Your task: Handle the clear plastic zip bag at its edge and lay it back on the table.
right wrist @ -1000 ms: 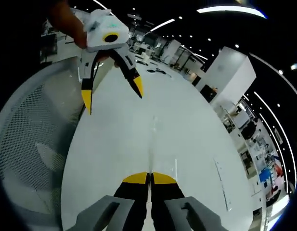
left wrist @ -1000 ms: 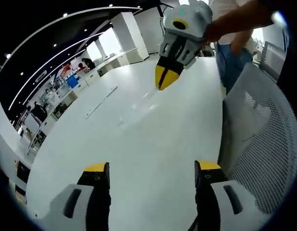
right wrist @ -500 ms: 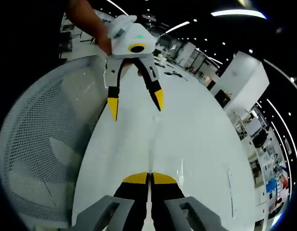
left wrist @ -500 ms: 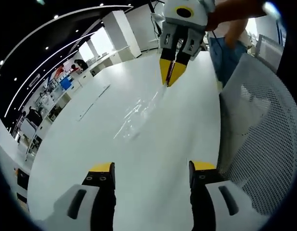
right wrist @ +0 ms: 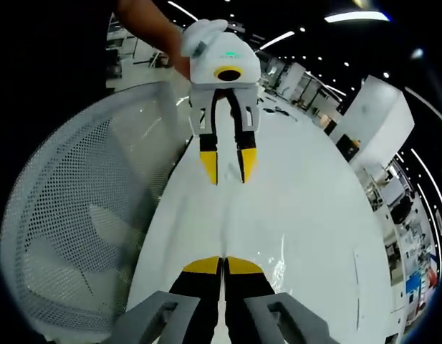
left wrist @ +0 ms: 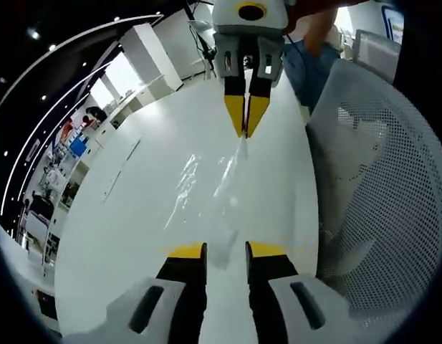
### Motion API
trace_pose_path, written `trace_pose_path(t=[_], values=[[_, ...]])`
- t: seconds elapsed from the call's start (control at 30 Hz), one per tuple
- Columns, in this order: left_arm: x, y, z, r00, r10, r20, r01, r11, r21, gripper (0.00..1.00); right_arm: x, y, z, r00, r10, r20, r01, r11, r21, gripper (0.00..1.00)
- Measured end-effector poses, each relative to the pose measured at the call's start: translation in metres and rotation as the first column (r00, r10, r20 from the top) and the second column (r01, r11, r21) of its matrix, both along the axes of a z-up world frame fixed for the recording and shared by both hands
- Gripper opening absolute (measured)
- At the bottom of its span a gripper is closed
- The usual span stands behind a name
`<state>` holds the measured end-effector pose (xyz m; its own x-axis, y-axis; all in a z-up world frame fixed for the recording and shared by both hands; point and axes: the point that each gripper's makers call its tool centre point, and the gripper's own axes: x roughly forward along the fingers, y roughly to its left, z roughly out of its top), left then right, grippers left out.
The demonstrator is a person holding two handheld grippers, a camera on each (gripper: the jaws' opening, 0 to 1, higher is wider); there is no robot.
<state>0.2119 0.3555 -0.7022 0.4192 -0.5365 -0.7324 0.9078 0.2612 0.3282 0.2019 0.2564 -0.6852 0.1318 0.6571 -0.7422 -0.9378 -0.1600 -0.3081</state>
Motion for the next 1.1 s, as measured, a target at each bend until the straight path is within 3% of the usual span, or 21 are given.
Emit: trace_pose_path(t=[0.1,0.27,0.37,0.57,0.67,1.1], values=[[-0.003,-0.004,-0.004,0.998,-0.005,-0.058,0.005,1.0,0.002,0.03,0.001,-0.001,-0.001,1.0,0.004,-0.005,-0.004,1.0,-0.006,0.0],[0.002,-0.004,-0.004,0.998,-0.011,-0.063,0.01,1.0,-0.006,0.01,0.01,-0.002,0.004,1.0,-0.016,-0.019,0.016,1.0,-0.001,0.0],[-0.001,-0.006,-0.002,0.996,0.024,-0.088,-0.027,0.999,-0.029,0.0,0.011,-0.002,0.004,0.999,-0.028,-0.027,0.028,1.0,0.004,0.0],[-0.004,-0.007,-0.001,0.995,0.038,-0.093,-0.039,0.999,-0.008,0.0,0.014,0.002,0.007,0.999,-0.045,-0.027,0.045,0.999,-0.004,0.0],[-0.003,-0.006,0.003,0.994,0.05,-0.094,-0.051,0.999,-0.01,0.0,0.017,0.012,0.019,0.998,-0.054,-0.022,0.054,0.998,0.023,0.03],[0.011,-0.02,0.022,0.998,0.019,-0.067,-0.02,1.0,-0.017,0.0,0.004,0.055,0.031,1.0,0.018,-0.018,-0.017,0.997,0.079,0.04]])
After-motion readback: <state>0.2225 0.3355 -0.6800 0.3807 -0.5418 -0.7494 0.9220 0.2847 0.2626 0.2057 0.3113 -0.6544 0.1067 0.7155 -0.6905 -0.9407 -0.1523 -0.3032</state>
